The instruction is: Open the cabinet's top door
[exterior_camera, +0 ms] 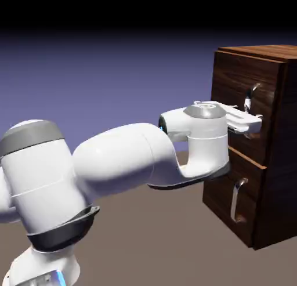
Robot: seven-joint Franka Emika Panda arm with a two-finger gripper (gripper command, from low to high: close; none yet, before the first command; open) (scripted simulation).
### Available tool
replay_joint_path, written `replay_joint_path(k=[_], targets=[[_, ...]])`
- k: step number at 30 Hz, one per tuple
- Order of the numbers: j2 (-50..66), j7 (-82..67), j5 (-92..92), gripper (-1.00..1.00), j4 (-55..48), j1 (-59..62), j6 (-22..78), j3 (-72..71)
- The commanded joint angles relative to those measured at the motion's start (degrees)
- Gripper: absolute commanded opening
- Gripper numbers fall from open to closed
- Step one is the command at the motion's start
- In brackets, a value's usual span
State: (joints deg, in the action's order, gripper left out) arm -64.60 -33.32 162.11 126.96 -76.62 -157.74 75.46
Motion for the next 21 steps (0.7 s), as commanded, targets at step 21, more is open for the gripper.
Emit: replay_joint_path(k=[21], targets=[[29.4,38.2,3.6,-1.00,10.3,28.8,6.1,-22.6]])
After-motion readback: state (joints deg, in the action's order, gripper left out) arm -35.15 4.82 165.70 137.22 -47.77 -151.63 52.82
